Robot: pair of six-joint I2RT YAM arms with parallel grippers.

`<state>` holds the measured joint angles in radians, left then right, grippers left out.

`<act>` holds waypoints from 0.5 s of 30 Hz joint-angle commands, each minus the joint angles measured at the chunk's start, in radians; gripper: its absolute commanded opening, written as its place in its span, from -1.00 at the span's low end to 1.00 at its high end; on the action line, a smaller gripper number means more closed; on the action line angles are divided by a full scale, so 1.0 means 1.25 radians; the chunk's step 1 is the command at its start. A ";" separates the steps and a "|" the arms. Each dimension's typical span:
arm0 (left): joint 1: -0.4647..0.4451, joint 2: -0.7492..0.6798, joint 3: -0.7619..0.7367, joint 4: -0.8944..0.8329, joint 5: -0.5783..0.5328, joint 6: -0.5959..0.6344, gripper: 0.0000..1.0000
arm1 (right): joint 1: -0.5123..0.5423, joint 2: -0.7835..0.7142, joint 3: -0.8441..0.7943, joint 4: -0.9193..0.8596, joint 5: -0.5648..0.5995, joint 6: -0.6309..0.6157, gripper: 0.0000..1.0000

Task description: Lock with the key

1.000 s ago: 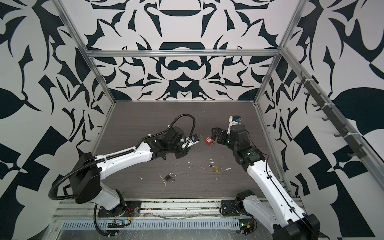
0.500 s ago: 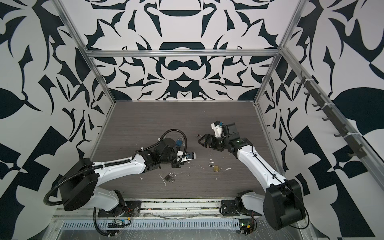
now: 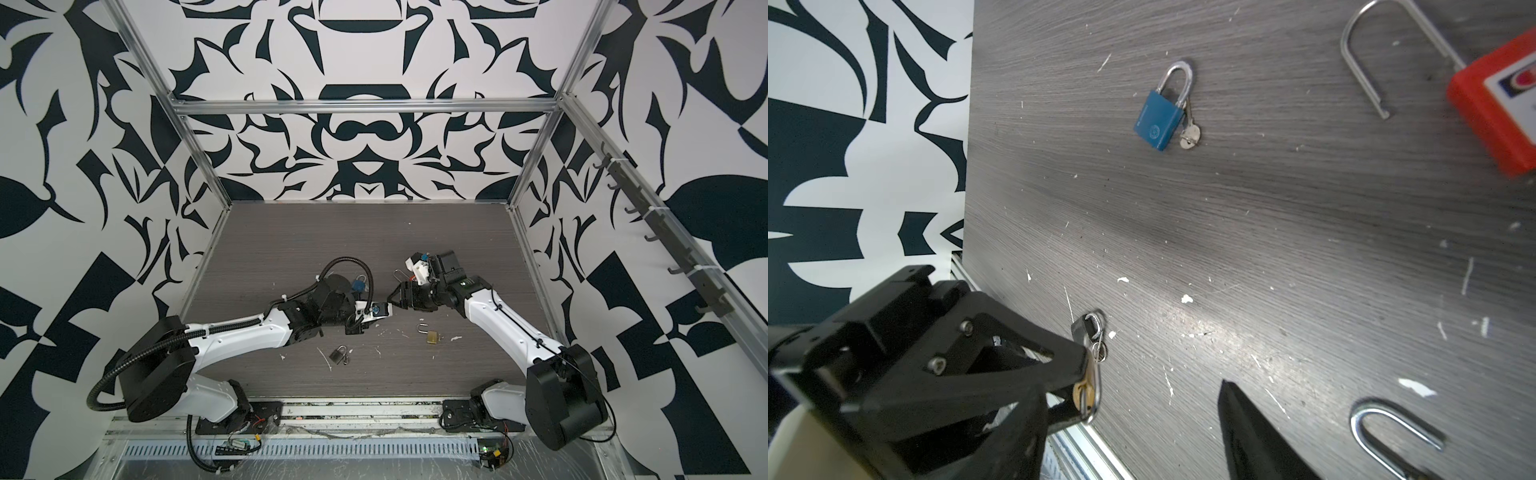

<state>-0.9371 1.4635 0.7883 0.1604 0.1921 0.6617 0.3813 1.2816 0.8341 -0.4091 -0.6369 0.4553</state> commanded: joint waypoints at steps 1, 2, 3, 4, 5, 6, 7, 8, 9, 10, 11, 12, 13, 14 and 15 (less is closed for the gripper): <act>-0.001 0.001 0.035 0.008 0.019 0.006 -1.00 | 0.005 0.004 0.000 -0.017 0.004 -0.019 0.24; -0.002 0.001 0.037 0.008 0.019 0.006 -1.00 | 0.006 0.005 -0.001 -0.017 0.004 -0.020 0.20; -0.002 0.001 0.039 0.006 0.018 0.007 -1.00 | 0.008 0.006 -0.002 -0.019 0.004 -0.022 0.15; -0.002 0.002 0.040 0.005 0.016 0.007 -1.00 | 0.008 0.008 -0.001 -0.022 0.004 -0.024 0.13; -0.002 0.001 0.042 0.005 0.016 0.006 -1.00 | 0.007 0.009 -0.003 -0.024 0.004 -0.025 0.11; -0.002 0.001 0.042 0.006 0.015 0.005 -1.00 | 0.008 0.009 -0.002 -0.027 0.004 -0.027 0.07; -0.002 0.001 0.041 0.006 0.015 0.004 -1.00 | 0.008 0.009 -0.005 -0.028 0.003 -0.028 0.04; -0.003 0.001 0.042 0.006 0.013 0.005 -1.00 | 0.009 0.009 -0.005 -0.029 0.003 -0.030 0.00; -0.002 0.002 0.043 0.006 0.011 0.005 -1.00 | 0.009 0.008 -0.006 -0.032 0.004 -0.032 -0.04; -0.002 0.002 0.044 0.006 0.011 0.004 -1.00 | 0.008 0.007 -0.005 -0.035 0.005 -0.034 -0.07; -0.002 0.004 0.043 0.005 0.011 0.004 -1.00 | 0.008 0.006 -0.003 -0.038 0.007 -0.035 -0.09; -0.002 0.006 0.043 0.004 0.011 0.005 -1.00 | 0.008 0.002 0.001 -0.045 0.018 -0.037 -0.09; -0.002 0.006 0.043 0.001 0.011 0.004 -1.00 | 0.009 -0.003 0.002 -0.048 0.030 -0.038 -0.09; -0.002 0.007 0.043 -0.002 0.014 0.004 -1.00 | 0.008 -0.010 0.004 -0.048 0.043 -0.035 -0.10; -0.002 0.008 0.043 -0.006 0.016 0.003 -1.00 | 0.008 -0.019 0.007 -0.044 0.059 -0.029 -0.11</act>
<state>-0.9371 1.4654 0.8196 0.1593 0.1917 0.6617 0.3878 1.2945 0.8272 -0.4530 -0.6121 0.4278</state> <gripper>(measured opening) 0.207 0.448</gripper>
